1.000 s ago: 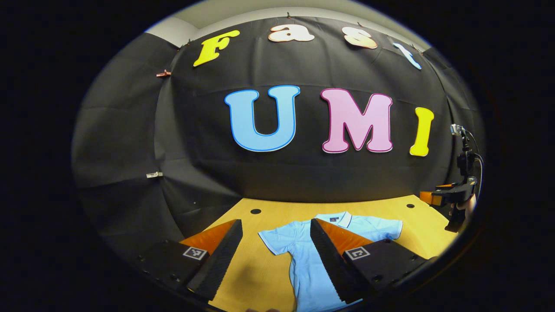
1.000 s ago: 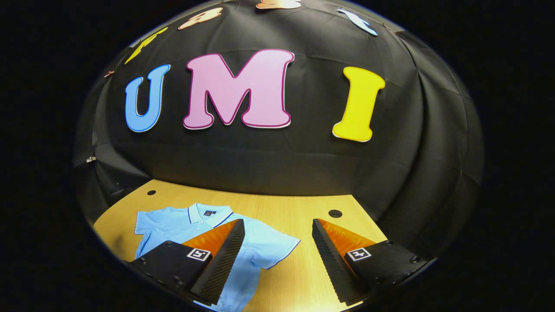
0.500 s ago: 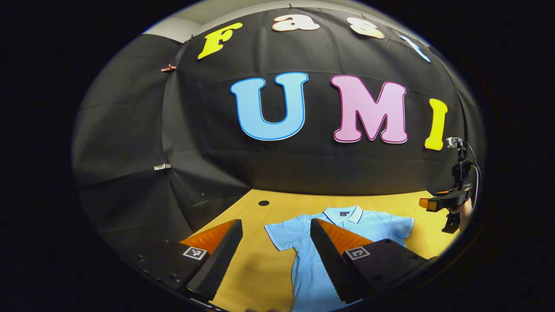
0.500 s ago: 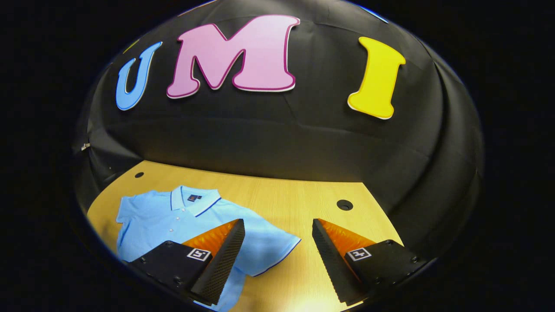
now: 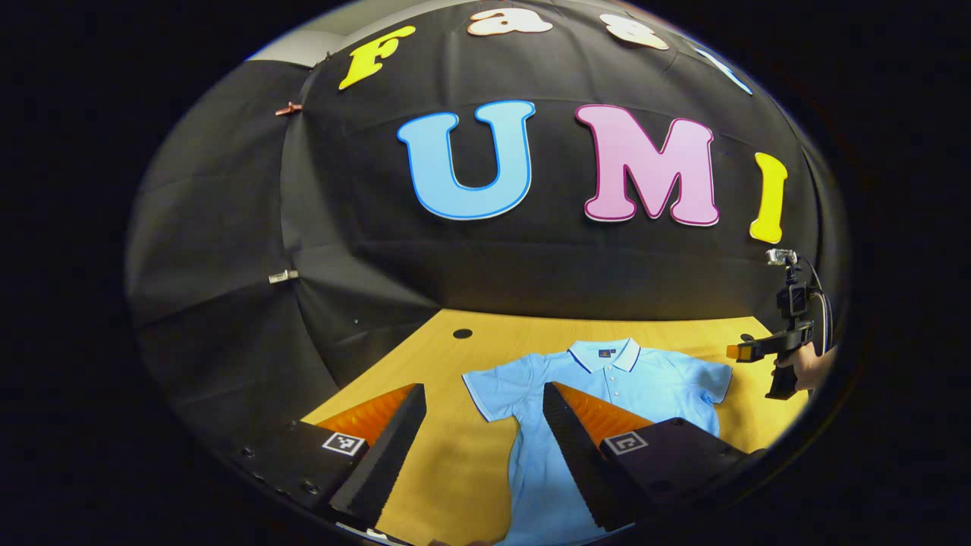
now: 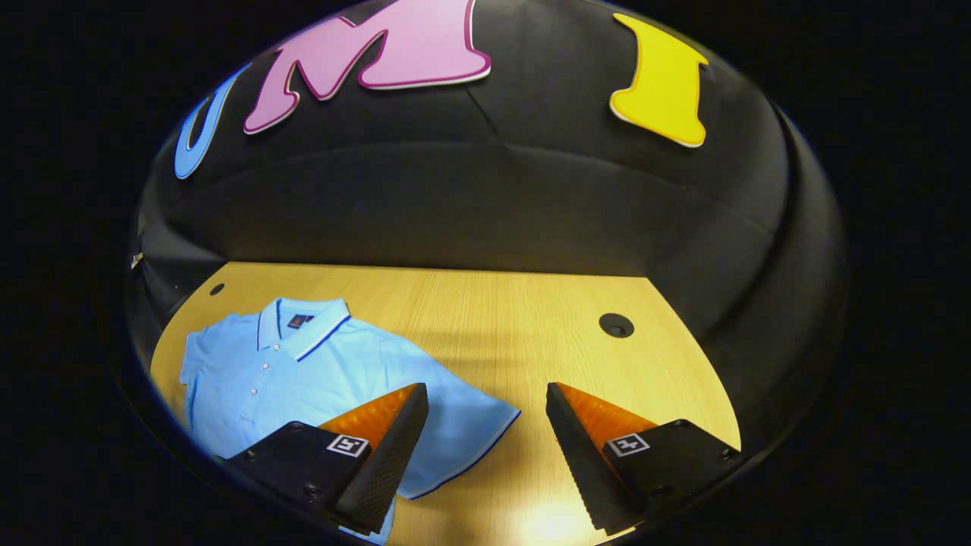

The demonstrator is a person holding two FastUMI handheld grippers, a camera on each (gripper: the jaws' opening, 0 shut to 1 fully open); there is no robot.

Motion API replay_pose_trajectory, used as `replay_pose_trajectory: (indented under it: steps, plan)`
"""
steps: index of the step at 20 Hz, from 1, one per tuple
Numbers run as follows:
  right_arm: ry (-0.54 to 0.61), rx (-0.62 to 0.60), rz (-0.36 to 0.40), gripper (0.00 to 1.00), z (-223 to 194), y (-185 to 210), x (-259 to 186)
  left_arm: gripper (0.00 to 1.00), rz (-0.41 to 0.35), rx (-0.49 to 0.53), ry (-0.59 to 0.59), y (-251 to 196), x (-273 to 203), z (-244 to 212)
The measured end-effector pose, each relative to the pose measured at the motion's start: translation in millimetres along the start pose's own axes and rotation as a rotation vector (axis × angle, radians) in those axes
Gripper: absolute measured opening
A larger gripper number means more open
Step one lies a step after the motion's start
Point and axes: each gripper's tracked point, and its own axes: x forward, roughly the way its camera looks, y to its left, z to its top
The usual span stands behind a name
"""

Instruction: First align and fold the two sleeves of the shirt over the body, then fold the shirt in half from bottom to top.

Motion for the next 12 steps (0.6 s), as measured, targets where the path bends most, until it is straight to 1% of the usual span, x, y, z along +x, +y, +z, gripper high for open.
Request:
replay_pose_trajectory:
  steps: [3, 5, 7, 10, 12]
  plan:
    - [0.062, -0.020, 0.005, 0.97, -20, -1, 18, 0.99, 0.010, -0.039, 0.017, 0, 3, -9]
    - [0.121, -0.003, 0.017, 0.97, -36, 0, 30, 0.98, 0.016, -0.044, 0.023, -2, 5, -12]
    - [0.157, 0.003, 0.012, 0.97, -44, -2, 39, 0.99, 0.016, -0.040, 0.032, -5, 8, -16]
    - [0.185, 0.047, 0.019, 0.98, -49, -2, 47, 0.98, 0.016, -0.023, 0.049, -7, 10, -21]
    - [0.178, 0.074, 0.012, 0.98, -46, -9, 47, 0.99, 0.011, -0.014, 0.053, -9, 11, -21]
